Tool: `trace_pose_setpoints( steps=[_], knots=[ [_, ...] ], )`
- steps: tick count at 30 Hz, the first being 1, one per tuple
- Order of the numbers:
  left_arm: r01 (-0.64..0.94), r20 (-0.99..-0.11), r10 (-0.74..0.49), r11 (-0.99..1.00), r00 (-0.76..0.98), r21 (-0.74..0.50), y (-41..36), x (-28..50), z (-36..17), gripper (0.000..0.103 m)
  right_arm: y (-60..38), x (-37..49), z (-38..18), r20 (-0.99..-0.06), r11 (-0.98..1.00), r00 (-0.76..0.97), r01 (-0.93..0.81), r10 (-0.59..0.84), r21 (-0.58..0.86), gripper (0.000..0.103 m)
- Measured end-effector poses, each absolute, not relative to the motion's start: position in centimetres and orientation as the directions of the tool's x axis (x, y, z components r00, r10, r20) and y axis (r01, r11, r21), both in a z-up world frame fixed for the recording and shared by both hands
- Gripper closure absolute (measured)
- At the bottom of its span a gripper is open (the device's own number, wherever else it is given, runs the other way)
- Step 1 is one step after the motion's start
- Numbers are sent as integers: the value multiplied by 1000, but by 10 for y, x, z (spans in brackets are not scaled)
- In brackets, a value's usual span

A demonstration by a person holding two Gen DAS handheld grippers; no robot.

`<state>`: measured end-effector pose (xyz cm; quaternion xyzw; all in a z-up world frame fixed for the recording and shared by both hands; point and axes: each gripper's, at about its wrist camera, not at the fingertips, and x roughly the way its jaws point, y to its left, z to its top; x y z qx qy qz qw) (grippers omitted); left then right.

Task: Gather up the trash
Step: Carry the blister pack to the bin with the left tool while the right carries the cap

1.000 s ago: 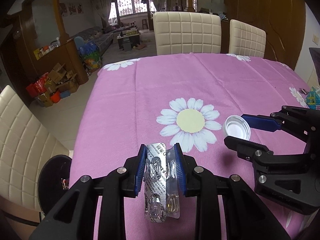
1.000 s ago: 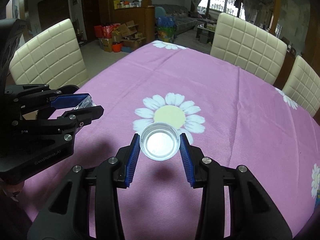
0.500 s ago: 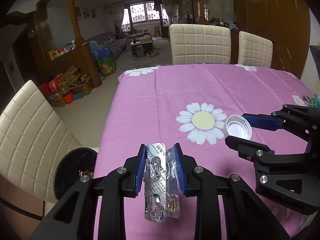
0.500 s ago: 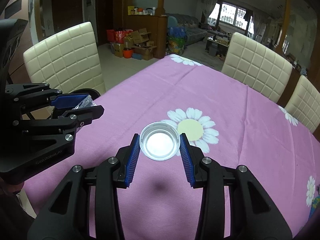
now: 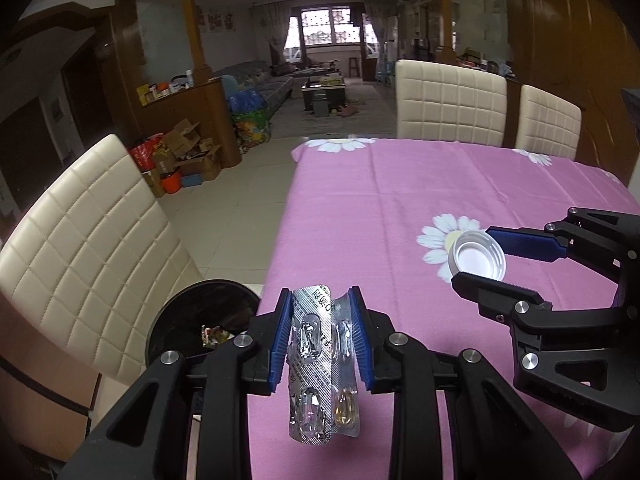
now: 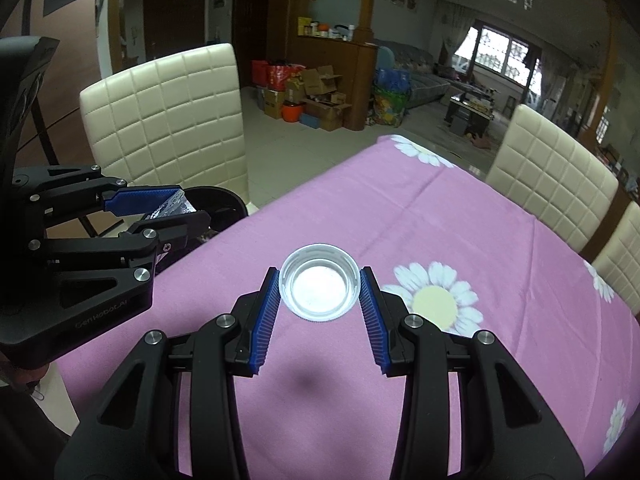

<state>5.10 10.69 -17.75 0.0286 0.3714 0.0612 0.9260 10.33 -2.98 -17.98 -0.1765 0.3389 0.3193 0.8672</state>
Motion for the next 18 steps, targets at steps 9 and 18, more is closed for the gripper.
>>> trace_pose_setpoints(
  steps=[9, 18],
  knots=[
    [-193, -693, 204, 977, 691, 95, 153, 52, -184, 75, 24, 114, -180, -702, 666, 523, -740, 483, -94, 61],
    [-319, -705, 284, 944, 649, 86, 208, 58, -197, 74, 79, 129, -188, -720, 595, 470, -798, 510, -99, 61]
  ],
)
